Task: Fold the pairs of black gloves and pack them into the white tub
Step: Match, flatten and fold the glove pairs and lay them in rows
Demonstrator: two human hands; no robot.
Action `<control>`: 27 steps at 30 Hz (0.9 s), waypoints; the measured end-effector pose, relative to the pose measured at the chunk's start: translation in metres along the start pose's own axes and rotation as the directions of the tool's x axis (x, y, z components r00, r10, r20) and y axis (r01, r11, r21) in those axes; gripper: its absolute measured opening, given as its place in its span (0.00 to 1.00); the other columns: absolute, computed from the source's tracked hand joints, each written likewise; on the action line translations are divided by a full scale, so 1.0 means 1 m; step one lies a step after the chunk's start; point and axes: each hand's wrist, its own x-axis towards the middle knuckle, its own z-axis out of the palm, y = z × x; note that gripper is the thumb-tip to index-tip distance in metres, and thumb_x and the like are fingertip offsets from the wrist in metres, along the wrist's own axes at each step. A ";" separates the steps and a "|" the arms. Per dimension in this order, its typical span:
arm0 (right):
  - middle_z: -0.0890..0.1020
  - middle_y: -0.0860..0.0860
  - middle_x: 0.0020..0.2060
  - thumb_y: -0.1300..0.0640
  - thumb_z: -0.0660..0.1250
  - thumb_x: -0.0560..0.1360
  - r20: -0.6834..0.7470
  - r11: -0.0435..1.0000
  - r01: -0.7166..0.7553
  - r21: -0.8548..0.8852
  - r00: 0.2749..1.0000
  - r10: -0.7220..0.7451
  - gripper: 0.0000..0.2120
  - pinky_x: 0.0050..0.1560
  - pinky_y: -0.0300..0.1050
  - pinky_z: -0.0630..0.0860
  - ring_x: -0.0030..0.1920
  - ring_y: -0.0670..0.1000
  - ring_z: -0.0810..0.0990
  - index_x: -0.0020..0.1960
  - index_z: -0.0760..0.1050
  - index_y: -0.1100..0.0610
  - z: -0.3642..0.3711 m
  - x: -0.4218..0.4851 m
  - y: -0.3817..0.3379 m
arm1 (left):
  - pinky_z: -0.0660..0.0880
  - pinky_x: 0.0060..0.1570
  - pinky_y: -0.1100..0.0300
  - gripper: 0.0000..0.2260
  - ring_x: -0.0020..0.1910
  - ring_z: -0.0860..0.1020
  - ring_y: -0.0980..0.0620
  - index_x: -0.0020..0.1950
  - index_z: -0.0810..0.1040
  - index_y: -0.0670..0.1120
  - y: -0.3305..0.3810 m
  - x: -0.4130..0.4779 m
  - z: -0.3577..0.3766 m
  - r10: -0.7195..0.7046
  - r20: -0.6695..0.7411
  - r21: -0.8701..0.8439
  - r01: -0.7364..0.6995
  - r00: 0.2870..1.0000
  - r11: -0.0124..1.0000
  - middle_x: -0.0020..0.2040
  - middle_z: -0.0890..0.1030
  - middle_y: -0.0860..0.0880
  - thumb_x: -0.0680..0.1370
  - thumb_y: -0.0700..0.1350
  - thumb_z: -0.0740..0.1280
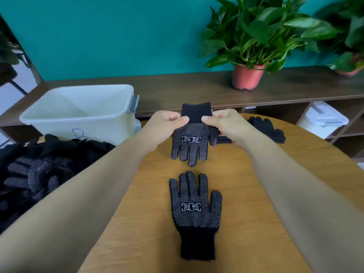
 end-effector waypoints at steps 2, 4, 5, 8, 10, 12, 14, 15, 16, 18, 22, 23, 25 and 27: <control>0.85 0.48 0.42 0.54 0.68 0.79 0.008 1.000 -0.012 -0.012 1.000 0.012 0.06 0.51 0.46 0.77 0.42 0.45 0.83 0.50 0.82 0.55 0.002 -0.003 0.004 | 0.74 0.63 0.39 0.11 0.54 0.83 0.45 0.40 0.84 0.54 -0.003 -0.001 -0.001 -0.004 0.009 -0.001 0.004 1.000 1.000 0.48 0.86 0.49 0.74 0.59 0.69; 0.85 0.47 0.41 0.53 0.68 0.78 0.025 0.999 -0.029 -0.046 0.999 0.030 0.06 0.54 0.47 0.76 0.42 0.45 0.82 0.46 0.82 0.53 0.007 -0.010 0.014 | 0.75 0.62 0.38 0.14 0.54 0.82 0.42 0.41 0.84 0.51 -0.012 -0.008 0.003 -0.033 0.031 0.019 0.032 0.999 0.999 0.47 0.86 0.47 0.73 0.61 0.69; 0.85 0.45 0.39 0.53 0.68 0.78 0.032 0.997 -0.039 -0.060 0.999 0.041 0.07 0.54 0.46 0.76 0.42 0.45 0.82 0.42 0.81 0.52 0.010 -0.015 0.020 | 0.75 0.62 0.38 0.15 0.54 0.82 0.42 0.41 0.83 0.50 -0.019 -0.012 0.007 -0.056 0.040 0.032 0.055 0.998 0.998 0.47 0.85 0.46 0.73 0.61 0.69; 0.84 0.45 0.37 0.54 0.68 0.79 0.048 0.991 -0.088 -0.102 0.995 0.093 0.11 0.56 0.47 0.76 0.42 0.44 0.81 0.37 0.78 0.50 0.018 -0.028 0.039 | 0.75 0.61 0.38 0.15 0.51 0.82 0.39 0.41 0.81 0.45 -0.038 -0.026 0.018 -0.090 0.053 0.077 0.086 0.995 0.993 0.47 0.84 0.41 0.78 0.55 0.69; 0.83 0.45 0.38 0.55 0.68 0.79 0.065 0.988 -0.112 -0.109 0.991 0.120 0.12 0.60 0.49 0.76 0.44 0.46 0.81 0.36 0.77 0.51 0.022 -0.035 0.045 | 0.75 0.61 0.37 0.14 0.46 0.81 0.41 0.40 0.81 0.44 -0.044 -0.031 0.022 -0.084 0.055 0.085 0.079 0.995 0.993 0.47 0.83 0.38 0.79 0.53 0.69; 0.83 0.45 0.39 0.56 0.68 0.79 0.072 0.985 -0.116 -0.125 0.990 0.125 0.12 0.60 0.49 0.76 0.45 0.46 0.81 0.37 0.77 0.51 0.024 -0.039 0.048 | 0.75 0.61 0.37 0.13 0.42 0.79 0.46 0.39 0.81 0.45 -0.044 -0.036 0.021 -0.065 0.060 0.086 0.060 0.996 0.994 0.45 0.84 0.38 0.79 0.51 0.69; 0.82 0.41 0.33 0.58 0.67 0.79 0.072 0.987 -0.098 -0.127 0.992 0.107 0.14 0.49 0.37 0.75 0.39 0.41 0.80 0.35 0.76 0.52 0.024 -0.048 0.044 | 0.75 0.58 0.38 0.14 0.40 0.77 0.47 0.38 0.80 0.45 -0.043 -0.043 0.022 -0.050 0.059 0.083 0.045 0.997 0.996 0.43 0.83 0.37 0.79 0.52 0.69; 0.79 0.39 0.27 0.59 0.66 0.80 0.068 0.988 -0.075 -0.133 0.994 0.085 0.16 0.40 0.30 0.72 0.33 0.37 0.77 0.33 0.74 0.52 0.023 -0.055 0.040 | 0.76 0.55 0.40 0.15 0.39 0.76 0.48 0.38 0.79 0.44 -0.043 -0.047 0.022 -0.038 0.053 0.080 0.033 0.998 0.996 0.42 0.83 0.37 0.79 0.52 0.69; 0.76 0.38 0.22 0.60 0.65 0.80 0.064 0.988 -0.050 -0.148 0.996 0.060 0.18 0.33 0.26 0.68 0.27 0.35 0.74 0.31 0.71 0.53 0.022 -0.061 0.038 | 0.77 0.52 0.45 0.14 0.38 0.75 0.49 0.38 0.79 0.43 -0.042 -0.053 0.024 -0.017 0.047 0.075 0.014 0.999 0.997 0.41 0.83 0.38 0.79 0.51 0.69; 0.71 0.38 0.18 0.61 0.65 0.80 0.065 0.984 -0.023 -0.177 0.997 0.035 0.19 0.26 0.27 0.64 0.21 0.36 0.69 0.31 0.68 0.54 0.022 -0.077 0.037 | 0.74 0.47 0.56 0.13 0.38 0.76 0.53 0.41 0.79 0.40 -0.044 -0.068 0.031 0.017 0.036 0.066 -0.020 0.999 0.998 0.40 0.84 0.42 0.80 0.48 0.69; 0.76 0.50 0.27 0.55 0.67 0.79 0.063 0.955 -0.035 -0.295 0.996 0.056 0.15 0.36 0.45 0.73 0.27 0.47 0.72 0.34 0.74 0.57 0.036 -0.113 0.076 | 0.72 0.43 0.59 0.13 0.37 0.76 0.57 0.38 0.76 0.41 -0.078 -0.109 0.055 0.026 0.027 0.024 -0.027 0.999 0.999 0.36 0.81 0.51 0.76 0.48 0.73; 0.80 0.54 0.32 0.54 0.67 0.79 0.050 0.936 -0.023 -0.351 0.998 0.043 0.12 0.41 0.51 0.77 0.32 0.50 0.77 0.38 0.78 0.57 0.041 -0.120 0.091 | 0.74 0.45 0.56 0.11 0.40 0.78 0.56 0.39 0.78 0.44 -0.090 -0.119 0.061 0.027 0.029 0.019 -0.028 0.999 0.999 0.38 0.83 0.51 0.74 0.50 0.74; 0.85 0.49 0.46 0.54 0.67 0.79 0.043 0.892 0.039 -0.450 0.999 -0.022 0.07 0.55 0.51 0.77 0.48 0.48 0.82 0.50 0.83 0.54 0.051 -0.138 0.112 | 0.76 0.55 0.55 0.02 0.51 0.80 0.58 0.42 0.83 0.53 -0.109 -0.136 0.071 0.045 0.012 0.043 -0.045 0.999 0.998 0.46 0.85 0.56 0.74 0.49 0.75; 0.81 0.45 0.61 0.56 0.66 0.79 0.036 0.811 0.155 -0.564 0.986 -0.163 0.12 0.69 0.43 0.66 0.66 0.44 0.74 0.60 0.82 0.51 0.061 -0.152 0.123 | 0.72 0.62 0.59 0.10 0.59 0.75 0.63 0.47 0.83 0.60 -0.120 -0.150 0.079 0.137 -0.052 0.213 -0.123 0.989 0.969 0.51 0.82 0.62 0.73 0.46 0.77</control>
